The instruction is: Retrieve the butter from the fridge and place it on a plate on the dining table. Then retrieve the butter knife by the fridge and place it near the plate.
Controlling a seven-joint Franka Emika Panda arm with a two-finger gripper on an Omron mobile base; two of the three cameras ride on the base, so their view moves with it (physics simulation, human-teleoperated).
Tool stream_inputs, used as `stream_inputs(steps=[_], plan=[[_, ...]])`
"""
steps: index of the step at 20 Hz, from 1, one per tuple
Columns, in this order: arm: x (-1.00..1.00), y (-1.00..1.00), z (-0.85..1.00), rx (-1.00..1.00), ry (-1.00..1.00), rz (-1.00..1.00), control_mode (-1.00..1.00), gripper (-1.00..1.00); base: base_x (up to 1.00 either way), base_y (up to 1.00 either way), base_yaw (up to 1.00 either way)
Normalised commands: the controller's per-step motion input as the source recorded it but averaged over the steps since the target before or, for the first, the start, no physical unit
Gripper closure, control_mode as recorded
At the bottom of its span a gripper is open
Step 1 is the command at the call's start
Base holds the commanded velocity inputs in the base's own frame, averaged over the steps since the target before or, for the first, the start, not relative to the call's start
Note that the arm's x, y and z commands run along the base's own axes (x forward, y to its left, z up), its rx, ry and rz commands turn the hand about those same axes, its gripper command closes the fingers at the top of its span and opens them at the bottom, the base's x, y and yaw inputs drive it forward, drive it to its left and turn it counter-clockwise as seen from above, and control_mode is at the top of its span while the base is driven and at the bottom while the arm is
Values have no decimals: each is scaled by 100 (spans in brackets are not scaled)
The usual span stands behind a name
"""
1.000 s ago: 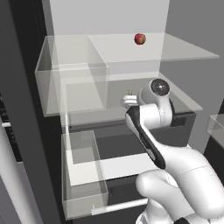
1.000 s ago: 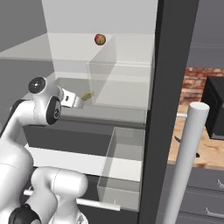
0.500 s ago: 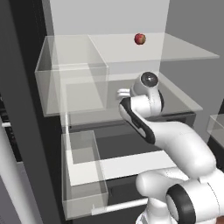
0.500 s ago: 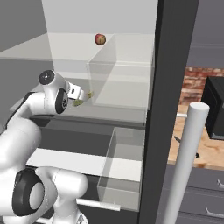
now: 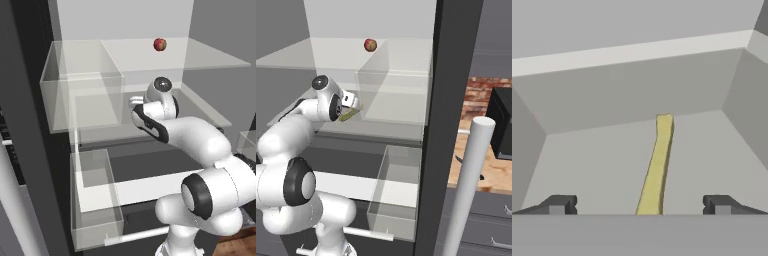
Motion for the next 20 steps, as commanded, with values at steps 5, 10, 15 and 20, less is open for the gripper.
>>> stream_inputs(steps=[5, 10, 15, 20], plan=[[45, 9, -24, 0, 0, 0, -100, -100, 0, 0, 0], [43, 1, -7, 0, 3, -2, -100, -100, 0, 0, 0], [26, 0, 0, 0, 11, -5, -100, -100, 0, 0, 0], [2, 0, -16, 0, 4, -7, -100, -100, 0, 0, 0]])
